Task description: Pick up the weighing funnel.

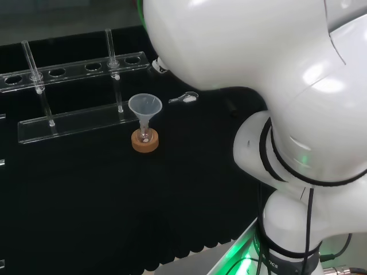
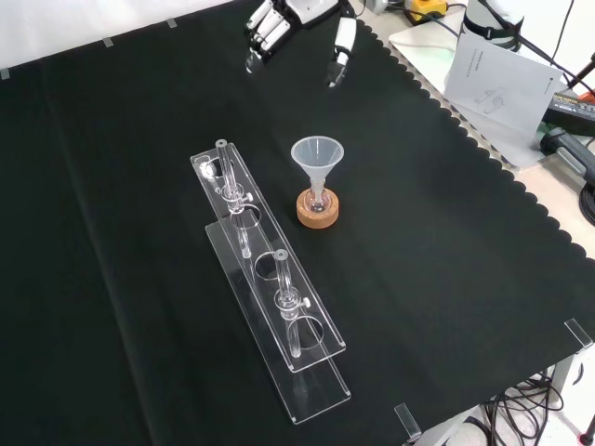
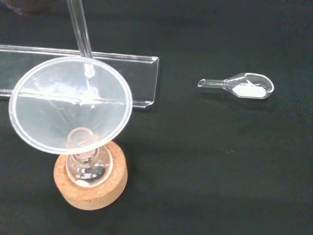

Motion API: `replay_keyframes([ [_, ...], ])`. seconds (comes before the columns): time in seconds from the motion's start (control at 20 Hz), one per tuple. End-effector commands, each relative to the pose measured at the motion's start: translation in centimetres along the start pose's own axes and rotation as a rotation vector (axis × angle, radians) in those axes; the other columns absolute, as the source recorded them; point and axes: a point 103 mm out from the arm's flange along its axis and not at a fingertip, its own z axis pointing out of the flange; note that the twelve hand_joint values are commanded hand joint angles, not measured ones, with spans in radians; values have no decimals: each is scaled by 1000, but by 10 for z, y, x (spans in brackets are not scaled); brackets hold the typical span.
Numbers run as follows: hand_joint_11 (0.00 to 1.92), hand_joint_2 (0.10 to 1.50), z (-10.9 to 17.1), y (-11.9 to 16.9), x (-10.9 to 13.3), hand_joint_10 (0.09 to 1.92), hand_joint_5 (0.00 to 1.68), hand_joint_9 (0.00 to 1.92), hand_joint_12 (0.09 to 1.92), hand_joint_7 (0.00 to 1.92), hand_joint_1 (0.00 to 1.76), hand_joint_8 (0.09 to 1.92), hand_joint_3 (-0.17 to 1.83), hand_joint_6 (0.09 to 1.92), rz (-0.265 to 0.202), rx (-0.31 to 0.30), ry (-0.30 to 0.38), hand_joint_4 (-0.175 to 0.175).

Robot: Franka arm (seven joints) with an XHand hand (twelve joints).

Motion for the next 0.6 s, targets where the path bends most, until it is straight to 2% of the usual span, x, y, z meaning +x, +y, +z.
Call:
replay_keyframes([
  [0.05, 326, 809, -8, 5, -26, 628, 457, 552, 1356, 268, 664, 698, 199, 87, 12, 7, 17, -58],
  [0.2, 332, 807, -10, 7, -41, 624, 463, 561, 1354, 278, 668, 698, 204, 87, 23, 2, 39, -58],
  [0.6, 366, 805, -9, 19, -76, 603, 498, 602, 1334, 335, 722, 699, 244, 87, 52, 18, 17, -60],
])
